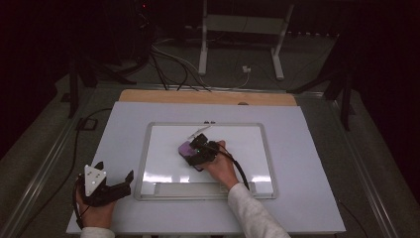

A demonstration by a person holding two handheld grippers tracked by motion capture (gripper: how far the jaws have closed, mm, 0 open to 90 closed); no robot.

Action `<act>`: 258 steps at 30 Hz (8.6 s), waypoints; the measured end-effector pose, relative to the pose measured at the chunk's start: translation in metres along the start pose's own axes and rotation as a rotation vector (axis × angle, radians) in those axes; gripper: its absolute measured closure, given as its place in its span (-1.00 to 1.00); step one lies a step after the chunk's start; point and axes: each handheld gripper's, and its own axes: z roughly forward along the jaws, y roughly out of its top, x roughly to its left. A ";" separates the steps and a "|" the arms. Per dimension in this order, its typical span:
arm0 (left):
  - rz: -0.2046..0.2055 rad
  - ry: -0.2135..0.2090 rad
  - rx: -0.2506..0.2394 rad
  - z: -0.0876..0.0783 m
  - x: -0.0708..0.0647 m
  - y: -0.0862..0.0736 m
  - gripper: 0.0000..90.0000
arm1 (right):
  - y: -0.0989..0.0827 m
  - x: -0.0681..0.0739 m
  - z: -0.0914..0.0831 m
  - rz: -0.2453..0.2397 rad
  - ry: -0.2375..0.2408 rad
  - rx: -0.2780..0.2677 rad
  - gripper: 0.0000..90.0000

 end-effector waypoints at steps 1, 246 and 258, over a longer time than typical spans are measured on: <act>0.001 0.001 -0.001 0.000 0.000 0.000 -0.98 | -0.001 0.007 0.000 -0.031 0.028 0.005 -0.08; 0.002 0.004 0.004 -0.001 0.001 -0.002 -0.98 | -0.092 -0.154 -0.076 0.618 -0.457 -0.133 0.41; 0.004 0.003 0.005 -0.001 0.001 -0.002 -0.98 | -0.091 -0.160 -0.074 0.617 -0.503 -0.128 0.41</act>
